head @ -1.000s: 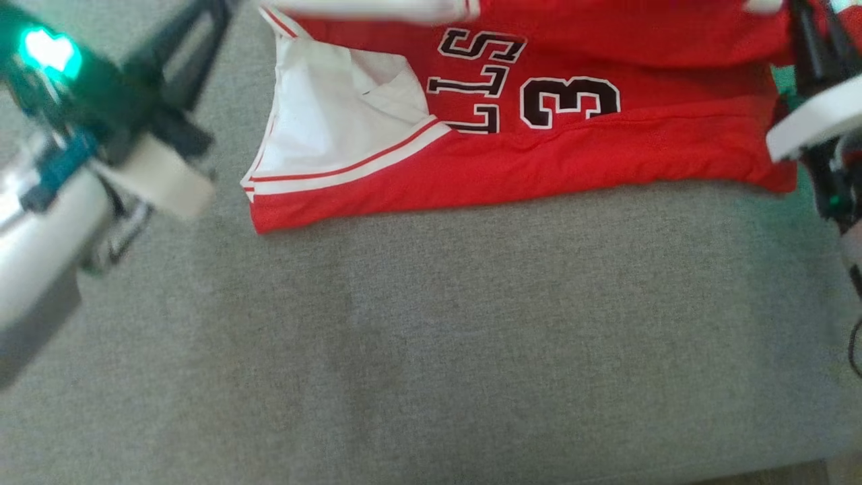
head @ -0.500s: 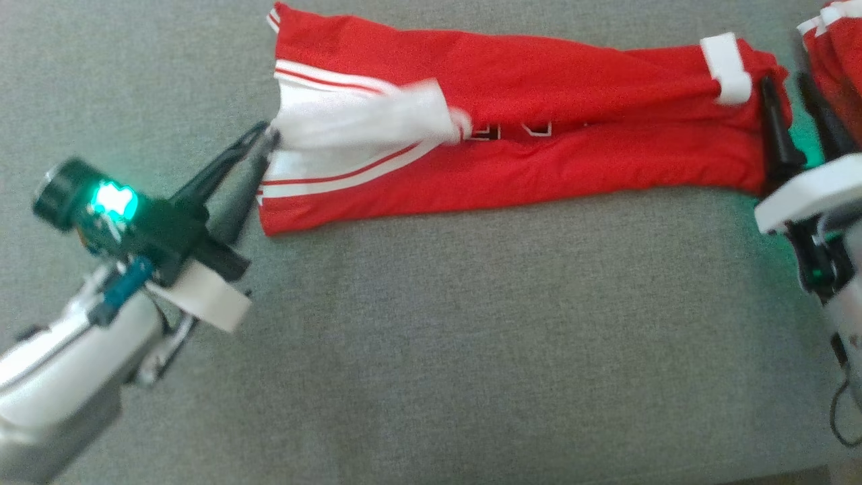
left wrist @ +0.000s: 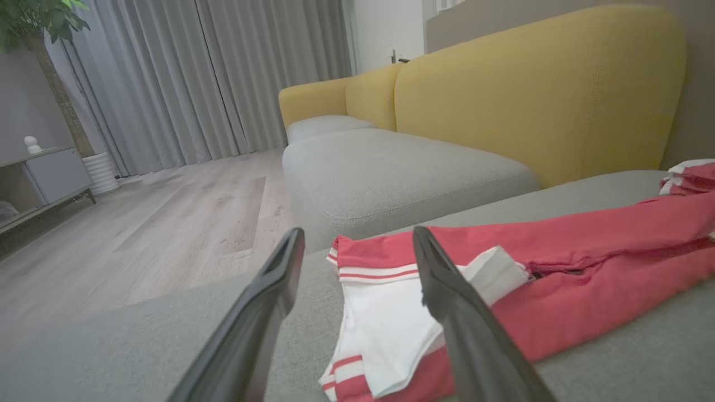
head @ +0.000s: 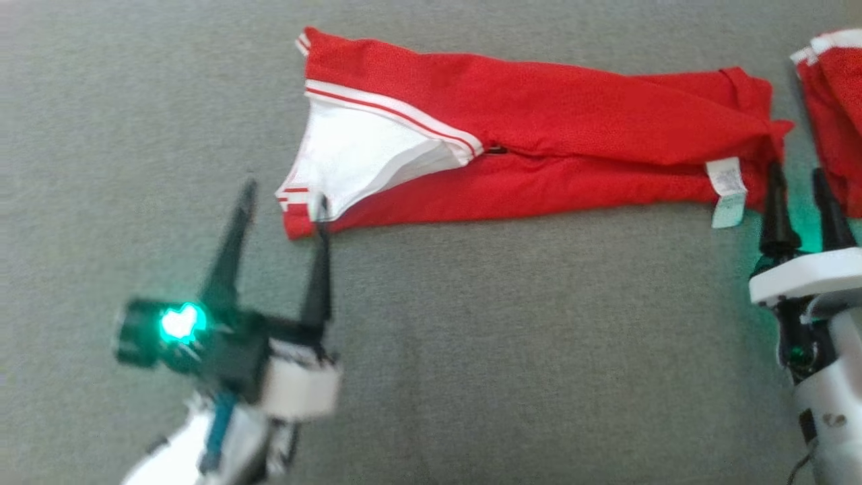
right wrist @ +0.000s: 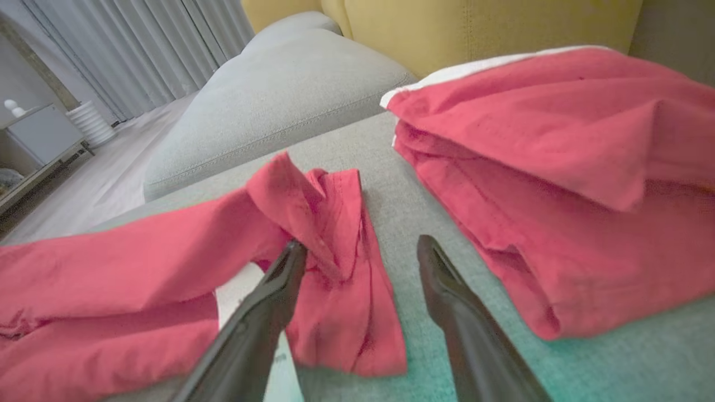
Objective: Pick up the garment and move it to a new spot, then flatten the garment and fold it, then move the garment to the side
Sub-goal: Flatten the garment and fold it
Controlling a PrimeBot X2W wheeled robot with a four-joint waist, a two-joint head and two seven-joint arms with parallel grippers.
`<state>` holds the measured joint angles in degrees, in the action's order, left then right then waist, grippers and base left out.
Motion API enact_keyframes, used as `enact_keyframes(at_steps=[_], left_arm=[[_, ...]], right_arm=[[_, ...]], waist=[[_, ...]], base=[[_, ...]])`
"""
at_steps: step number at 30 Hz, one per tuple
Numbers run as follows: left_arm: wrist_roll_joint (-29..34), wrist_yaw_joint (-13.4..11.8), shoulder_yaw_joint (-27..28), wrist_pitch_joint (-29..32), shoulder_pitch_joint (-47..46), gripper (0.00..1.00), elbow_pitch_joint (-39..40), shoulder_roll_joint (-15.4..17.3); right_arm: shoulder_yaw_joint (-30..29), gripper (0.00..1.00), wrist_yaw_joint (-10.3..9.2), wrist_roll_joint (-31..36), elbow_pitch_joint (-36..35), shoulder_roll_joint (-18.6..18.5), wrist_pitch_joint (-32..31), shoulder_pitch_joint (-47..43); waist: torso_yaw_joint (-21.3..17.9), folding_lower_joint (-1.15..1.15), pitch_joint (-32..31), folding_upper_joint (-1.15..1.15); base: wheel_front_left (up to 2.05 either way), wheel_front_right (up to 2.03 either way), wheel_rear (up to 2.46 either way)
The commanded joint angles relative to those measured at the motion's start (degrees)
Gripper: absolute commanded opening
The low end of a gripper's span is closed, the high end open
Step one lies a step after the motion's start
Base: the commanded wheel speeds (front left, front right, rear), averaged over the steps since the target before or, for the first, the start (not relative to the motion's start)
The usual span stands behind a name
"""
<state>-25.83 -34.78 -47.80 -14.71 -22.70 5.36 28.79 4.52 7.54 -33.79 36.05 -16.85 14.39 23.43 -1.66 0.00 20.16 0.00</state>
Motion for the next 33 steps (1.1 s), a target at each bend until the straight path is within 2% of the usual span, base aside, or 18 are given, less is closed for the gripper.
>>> enact_keyframes(at_steps=[1,7,13,14,15,16,17,22,29,33], left_arm=[[1.61,-0.08,2.81,-0.28,0.71,1.00,1.91,0.48],[7.38,3.03,5.91,-0.28,7.30,1.00,2.16,-6.11],[11.18,6.94,9.26,-0.29,9.86,1.00,1.64,-9.75],[11.66,7.50,9.86,-0.29,10.13,1.00,1.60,-10.17],[12.09,8.06,10.46,-0.29,10.43,1.00,1.52,-10.56],[12.55,8.56,11.07,-0.29,10.72,1.00,1.49,-10.92],[12.97,9.08,11.61,-0.29,11.04,1.00,1.44,-11.28],[14.43,11.42,14.13,-0.29,12.78,1.00,0.95,-13.13],[16.02,14.19,17.42,-0.29,15.17,1.00,0.49,-15.19],[16.72,15.58,19.08,-0.29,16.49,1.00,0.24,-16.20]], right_arm=[[-0.04,1.00,-0.05,0.82,-1.32,-0.69,0.61,1.21],[-4.54,1.00,-0.05,2.91,2.92,0.17,0.29,4.66],[-8.08,1.00,-0.05,4.44,12.73,2.02,-4.87,7.83],[-8.29,0.95,-0.05,4.66,13.93,2.40,-5.51,8.40],[-8.47,0.72,-0.05,4.93,14.95,2.78,-5.99,8.91],[-8.69,0.24,-0.05,5.13,15.84,3.15,-6.33,9.39],[-8.71,0.00,-0.05,5.28,16.58,3.57,-6.74,9.83],[-7.28,0.00,-0.05,5.03,16.50,3.89,-6.02,10.45],[-9.85,0.00,-0.05,5.83,13.46,-2.98,-3.04,10.65],[-8.66,0.00,-0.05,4.86,6.86,-3.31,-6.01,11.78]], waist=[[0.84,0.00,-0.34,0.00],[3.16,0.00,-1.13,0.00],[4.12,0.00,-1.65,0.00],[4.16,0.00,-1.77,0.00],[4.18,0.00,-1.93,0.00],[4.18,0.00,-2.13,0.00],[4.20,0.00,-2.36,0.00],[4.43,0.00,-3.72,0.00],[4.96,0.00,-6.11,0.00],[5.44,0.00,-7.20,0.00]], base=[[0.00,0.00,0.00],[0.00,0.00,0.00],[0.00,0.00,0.00],[0.00,0.00,0.00],[0.00,0.00,0.00],[0.00,0.00,0.00],[0.00,0.00,0.00],[0.00,0.00,0.00],[0.00,0.00,0.00],[0.00,0.00,0.00]])
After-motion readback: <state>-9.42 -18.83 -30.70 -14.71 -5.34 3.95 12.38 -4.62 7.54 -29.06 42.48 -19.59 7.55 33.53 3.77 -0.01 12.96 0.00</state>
